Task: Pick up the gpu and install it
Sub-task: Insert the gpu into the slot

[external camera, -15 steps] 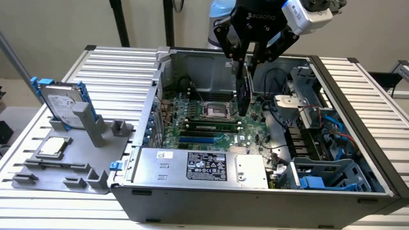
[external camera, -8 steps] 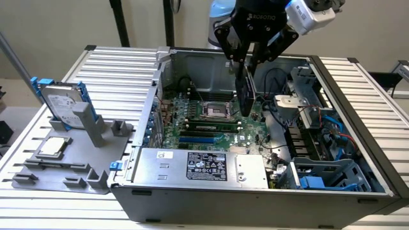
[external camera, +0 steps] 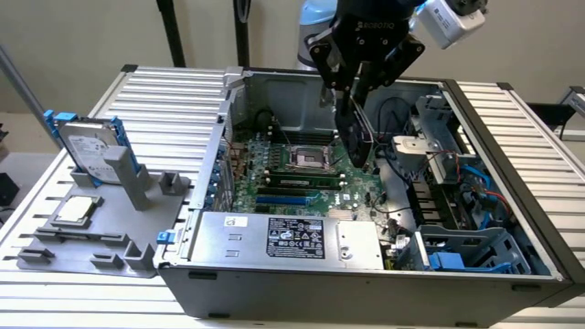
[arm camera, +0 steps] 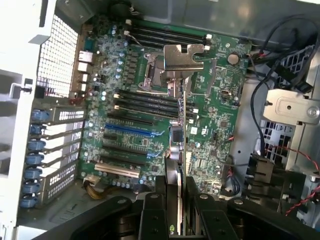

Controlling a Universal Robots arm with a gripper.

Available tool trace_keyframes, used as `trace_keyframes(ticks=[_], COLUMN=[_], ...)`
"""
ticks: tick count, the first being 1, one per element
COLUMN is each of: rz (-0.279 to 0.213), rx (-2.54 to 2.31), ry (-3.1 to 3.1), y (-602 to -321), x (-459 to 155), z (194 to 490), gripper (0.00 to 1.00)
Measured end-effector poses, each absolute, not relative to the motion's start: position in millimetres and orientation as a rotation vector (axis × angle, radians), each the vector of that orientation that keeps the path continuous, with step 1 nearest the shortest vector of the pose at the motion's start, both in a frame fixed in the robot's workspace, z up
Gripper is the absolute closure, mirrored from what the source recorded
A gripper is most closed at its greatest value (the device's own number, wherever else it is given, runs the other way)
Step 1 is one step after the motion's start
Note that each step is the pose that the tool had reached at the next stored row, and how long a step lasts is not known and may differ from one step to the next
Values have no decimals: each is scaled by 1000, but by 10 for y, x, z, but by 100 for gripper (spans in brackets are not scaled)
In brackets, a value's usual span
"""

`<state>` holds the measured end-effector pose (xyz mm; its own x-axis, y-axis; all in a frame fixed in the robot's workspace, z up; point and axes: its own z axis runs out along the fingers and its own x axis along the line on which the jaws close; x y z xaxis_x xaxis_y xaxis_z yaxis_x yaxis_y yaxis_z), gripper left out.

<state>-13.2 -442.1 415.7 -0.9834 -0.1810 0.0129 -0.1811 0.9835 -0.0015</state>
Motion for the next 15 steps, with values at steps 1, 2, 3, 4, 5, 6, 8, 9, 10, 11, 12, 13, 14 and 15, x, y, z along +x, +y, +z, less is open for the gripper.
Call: trace_keyframes(ticks=[1,2,3,4,5,6,8,9,10,11,12,13,14,15], rz=[5,5,5,5,5,5,6,6,6,6,6,7,7,7], rx=[313,341,369,399,427,455,510,538,567,594,623,652,679,705], ry=[-3113,-3110,-3107,-3103,-3100,-3096,-3087,-3083,-3077,-3072,-3067,-3061,-3055,-3049], y=[-4421,-4421,-4421,-4421,-4421,-4421,-4421,-4421,-4421,-4421,-4421,-4421,-4421,-4421], x=[-132,-132,-132,-132,-132,-132,-132,-132,-132,-132,-132,-132,-132,-132], z=[4155,4154,4153,4151,4149,4148,4144,4143,4141,4139,4137,4135,4134,4132], gripper=[73,73,73,73,73,73,73,73,73,73,73,73,73,73])
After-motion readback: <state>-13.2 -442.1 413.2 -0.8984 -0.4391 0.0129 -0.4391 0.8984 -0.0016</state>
